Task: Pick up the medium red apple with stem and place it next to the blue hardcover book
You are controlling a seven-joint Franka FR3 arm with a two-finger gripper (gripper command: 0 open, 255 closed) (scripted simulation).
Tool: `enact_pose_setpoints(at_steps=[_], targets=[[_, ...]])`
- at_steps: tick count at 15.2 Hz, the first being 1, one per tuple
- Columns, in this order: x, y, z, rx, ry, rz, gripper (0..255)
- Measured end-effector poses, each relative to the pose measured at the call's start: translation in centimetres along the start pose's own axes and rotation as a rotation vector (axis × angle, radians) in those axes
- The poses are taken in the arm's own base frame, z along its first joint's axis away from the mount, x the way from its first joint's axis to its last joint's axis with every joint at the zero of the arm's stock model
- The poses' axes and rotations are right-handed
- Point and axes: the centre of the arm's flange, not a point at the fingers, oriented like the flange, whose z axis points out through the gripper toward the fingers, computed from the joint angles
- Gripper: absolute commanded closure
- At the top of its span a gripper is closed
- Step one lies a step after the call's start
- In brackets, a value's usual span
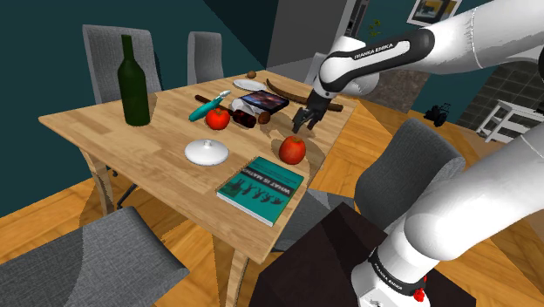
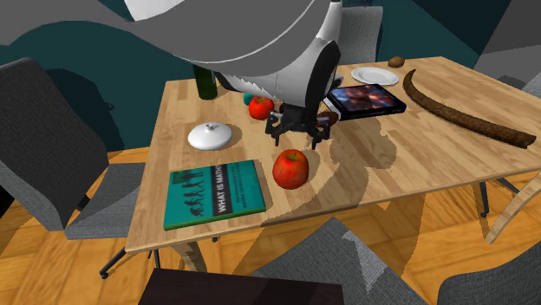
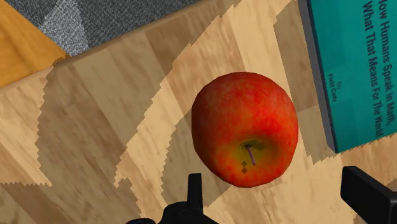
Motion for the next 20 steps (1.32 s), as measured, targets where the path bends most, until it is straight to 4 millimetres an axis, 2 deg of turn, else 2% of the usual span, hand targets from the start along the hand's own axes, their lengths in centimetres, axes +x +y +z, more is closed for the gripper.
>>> enact_pose_setpoints(at_steps=[5,12,13,20], targets=[[0.0,0.1,2.5,-0.001,0.001,0.000,0],[0.1,0.1,3.0,-0.001,0.001,0.000,0],[0.1,0.1,3.0,-0.001,0.001,0.000,255],[0.1,0.1,3.0,-0.001,0.002,0.000,255]])
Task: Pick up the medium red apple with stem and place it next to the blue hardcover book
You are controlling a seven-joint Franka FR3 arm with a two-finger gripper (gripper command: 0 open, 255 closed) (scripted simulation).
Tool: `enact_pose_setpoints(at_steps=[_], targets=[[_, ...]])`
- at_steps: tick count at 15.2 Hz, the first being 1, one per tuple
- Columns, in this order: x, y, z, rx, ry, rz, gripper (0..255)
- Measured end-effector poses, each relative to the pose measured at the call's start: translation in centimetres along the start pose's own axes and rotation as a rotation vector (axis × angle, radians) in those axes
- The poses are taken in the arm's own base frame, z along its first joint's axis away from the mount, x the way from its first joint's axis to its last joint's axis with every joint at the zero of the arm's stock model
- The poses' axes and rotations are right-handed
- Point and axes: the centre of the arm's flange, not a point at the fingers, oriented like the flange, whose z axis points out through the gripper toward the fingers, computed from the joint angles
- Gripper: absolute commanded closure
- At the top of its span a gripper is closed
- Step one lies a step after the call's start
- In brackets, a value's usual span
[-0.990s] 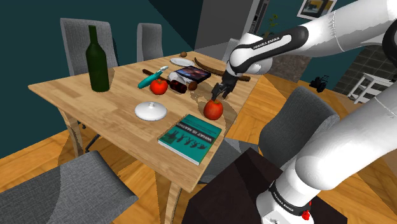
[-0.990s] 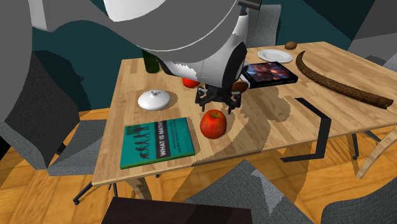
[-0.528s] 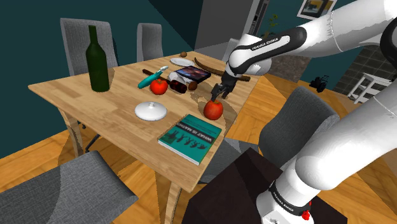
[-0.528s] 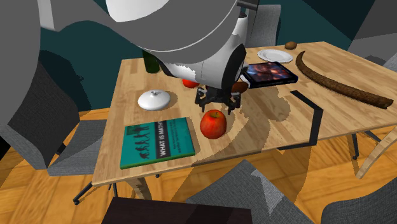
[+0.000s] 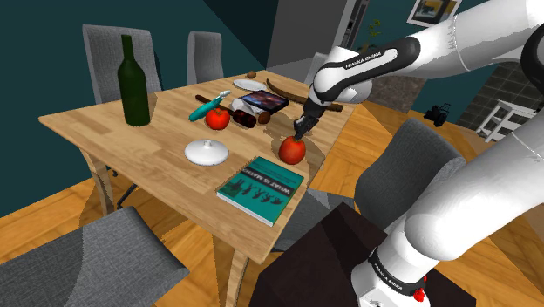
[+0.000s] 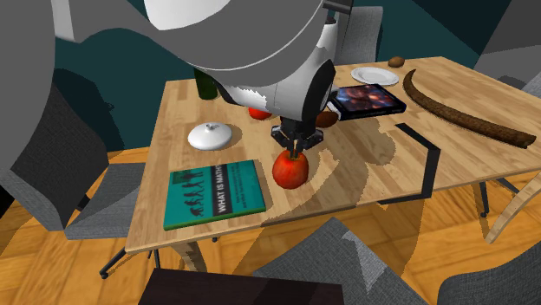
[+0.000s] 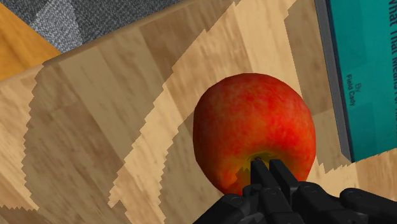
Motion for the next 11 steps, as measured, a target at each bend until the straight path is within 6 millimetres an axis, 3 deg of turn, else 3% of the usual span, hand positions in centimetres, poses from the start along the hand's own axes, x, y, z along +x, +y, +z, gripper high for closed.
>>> enact_pose_setpoints(at_steps=[4,11], targets=[[0.0,0.0,-0.2,0.000,0.000,0.000,255],[0.7,-0.2,-3.5,0.000,0.000,0.000,255]])
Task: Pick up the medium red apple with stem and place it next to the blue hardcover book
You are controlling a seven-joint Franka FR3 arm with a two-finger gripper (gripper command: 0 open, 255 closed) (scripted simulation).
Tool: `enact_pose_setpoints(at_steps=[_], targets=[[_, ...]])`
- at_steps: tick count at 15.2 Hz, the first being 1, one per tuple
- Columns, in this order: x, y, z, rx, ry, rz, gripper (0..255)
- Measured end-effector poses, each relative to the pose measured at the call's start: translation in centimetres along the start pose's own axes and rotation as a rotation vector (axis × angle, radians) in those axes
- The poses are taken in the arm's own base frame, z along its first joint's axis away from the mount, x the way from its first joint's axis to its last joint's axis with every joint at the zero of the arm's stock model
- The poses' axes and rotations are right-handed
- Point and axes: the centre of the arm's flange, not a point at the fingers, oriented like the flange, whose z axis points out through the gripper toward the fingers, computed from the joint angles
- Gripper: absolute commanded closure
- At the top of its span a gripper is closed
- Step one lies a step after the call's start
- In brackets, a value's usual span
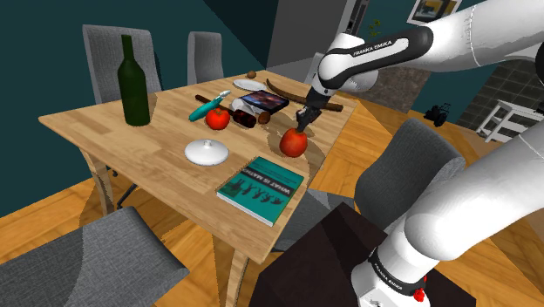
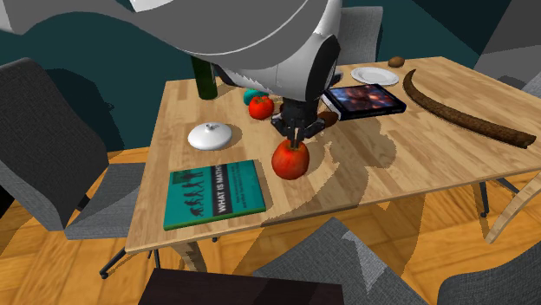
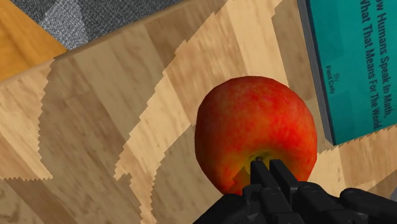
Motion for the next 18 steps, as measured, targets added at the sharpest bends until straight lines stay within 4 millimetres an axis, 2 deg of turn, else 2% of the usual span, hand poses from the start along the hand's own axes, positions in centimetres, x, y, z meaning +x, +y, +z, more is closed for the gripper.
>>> enact_pose_setpoints(at_steps=[18], targets=[[1.9,-0.5,-9.4,0.000,0.000,0.000,255]])
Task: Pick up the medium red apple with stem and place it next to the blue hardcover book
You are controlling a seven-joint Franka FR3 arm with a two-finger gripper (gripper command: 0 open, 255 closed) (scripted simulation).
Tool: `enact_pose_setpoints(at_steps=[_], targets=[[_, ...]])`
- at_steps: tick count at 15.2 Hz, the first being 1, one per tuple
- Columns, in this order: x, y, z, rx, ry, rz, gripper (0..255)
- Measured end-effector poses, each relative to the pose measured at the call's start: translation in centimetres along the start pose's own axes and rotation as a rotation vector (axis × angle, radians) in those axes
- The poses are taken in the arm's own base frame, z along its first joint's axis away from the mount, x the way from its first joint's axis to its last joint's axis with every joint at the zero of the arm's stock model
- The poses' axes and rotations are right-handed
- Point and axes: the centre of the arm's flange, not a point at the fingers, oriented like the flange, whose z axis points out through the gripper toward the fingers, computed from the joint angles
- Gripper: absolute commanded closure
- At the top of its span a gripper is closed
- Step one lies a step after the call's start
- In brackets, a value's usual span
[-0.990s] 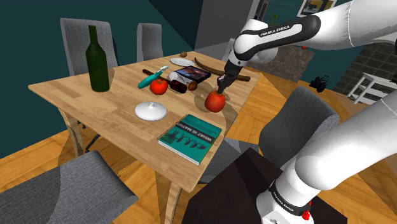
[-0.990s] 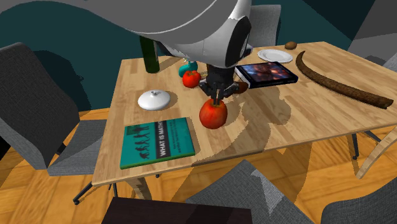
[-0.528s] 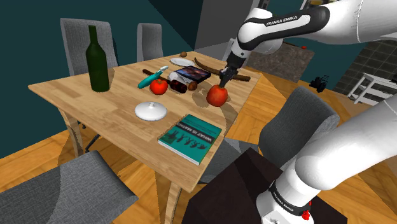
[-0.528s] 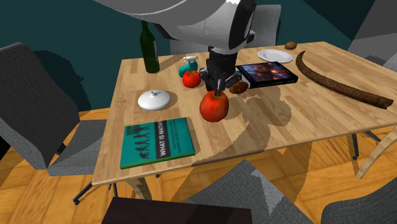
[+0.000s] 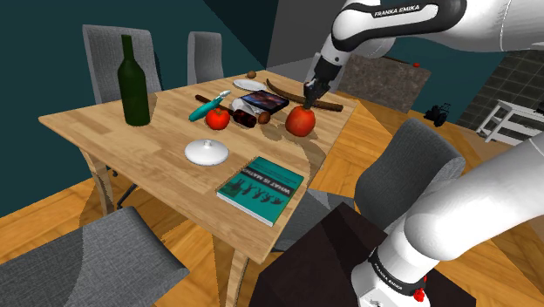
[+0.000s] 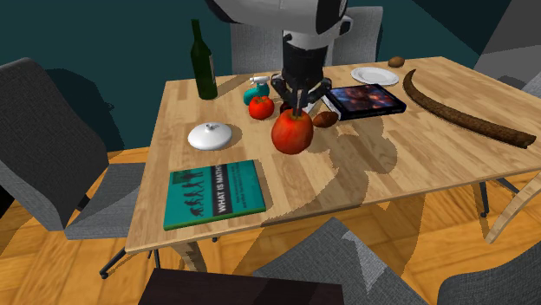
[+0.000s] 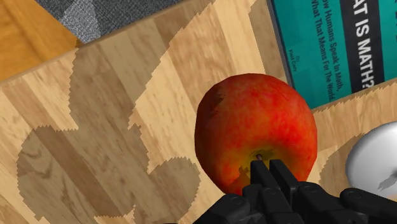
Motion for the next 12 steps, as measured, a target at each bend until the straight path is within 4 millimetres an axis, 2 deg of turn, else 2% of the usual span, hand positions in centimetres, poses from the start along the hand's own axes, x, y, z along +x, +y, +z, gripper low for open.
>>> enact_pose_setpoints(at_steps=[8,12], targets=[[0.7,0.0,-3.9,0.000,0.000,0.000,255],[3.9,2.3,-3.7,0.001,0.000,0.001,255]])
